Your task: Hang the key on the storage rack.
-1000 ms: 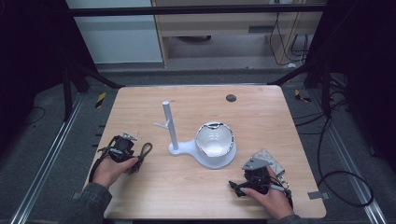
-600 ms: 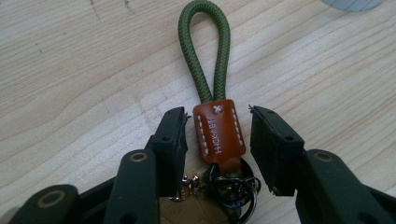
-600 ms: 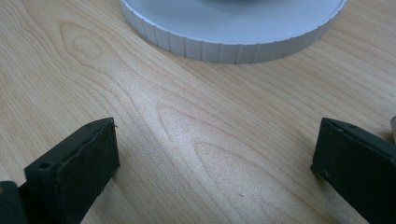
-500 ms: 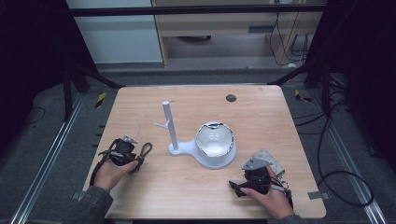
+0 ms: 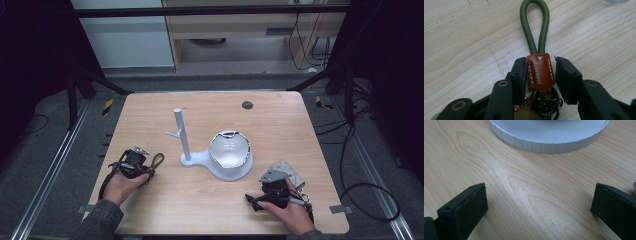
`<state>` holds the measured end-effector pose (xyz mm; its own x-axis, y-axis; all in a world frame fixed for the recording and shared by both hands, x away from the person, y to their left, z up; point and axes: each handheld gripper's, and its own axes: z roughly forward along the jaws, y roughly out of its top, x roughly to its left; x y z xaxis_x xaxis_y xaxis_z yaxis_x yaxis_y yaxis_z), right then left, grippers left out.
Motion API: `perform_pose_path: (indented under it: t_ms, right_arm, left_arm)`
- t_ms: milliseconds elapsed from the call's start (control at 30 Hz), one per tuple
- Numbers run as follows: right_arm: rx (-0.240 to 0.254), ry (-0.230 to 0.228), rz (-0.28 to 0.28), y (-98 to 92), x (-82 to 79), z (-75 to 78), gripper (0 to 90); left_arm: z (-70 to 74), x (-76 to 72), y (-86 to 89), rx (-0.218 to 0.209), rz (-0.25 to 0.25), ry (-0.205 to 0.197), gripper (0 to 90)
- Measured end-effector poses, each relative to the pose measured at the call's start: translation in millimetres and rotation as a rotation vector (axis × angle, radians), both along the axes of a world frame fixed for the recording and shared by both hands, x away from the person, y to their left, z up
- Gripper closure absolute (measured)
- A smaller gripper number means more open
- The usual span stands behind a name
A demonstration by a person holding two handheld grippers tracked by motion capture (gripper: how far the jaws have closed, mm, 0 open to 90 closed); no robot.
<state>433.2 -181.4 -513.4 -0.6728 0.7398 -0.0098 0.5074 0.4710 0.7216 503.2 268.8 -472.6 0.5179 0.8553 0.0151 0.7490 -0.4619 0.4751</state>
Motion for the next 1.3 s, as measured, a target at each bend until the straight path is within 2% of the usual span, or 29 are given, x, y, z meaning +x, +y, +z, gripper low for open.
perform_pose_path:
  t_ms: [333, 467, 567, 833, 1067, 1300]
  right_arm:
    - [0.0, 0.0, 0.002, -0.2, -0.3, 0.0, 0.3]
    - [0.0, 0.0, 0.002, -0.3, -0.3, 0.0, 0.3]
    - [0.0, 0.0, 0.002, -0.3, -0.4, 0.0, 0.3]
    - [0.0, 0.0, 0.002, -0.3, -0.3, 0.0, 0.3]
    - [0.0, 0.0, 0.002, -0.3, -0.3, 0.0, 0.3]
    - [0.0, 0.0, 0.002, -0.3, -0.4, 0.0, 0.3]
  left_arm:
    - [-1.5, -0.2, -1.6, 0.004, -0.015, -0.016, 65.7]
    - [2.4, -3.7, 0.9, -0.021, -0.019, -0.039, 65.9]
    - [10.0, -11.3, 3.5, -0.034, -0.029, -0.078, 65.9]
    - [33.1, -40.5, 9.0, -0.131, -0.051, -0.2, 66.1]
    - [51.3, -65.3, 0.1, -0.213, -0.086, -0.296, 66.1]
    - [70.7, -82.3, -13.8, -0.276, -0.13, -0.387, 66.2]
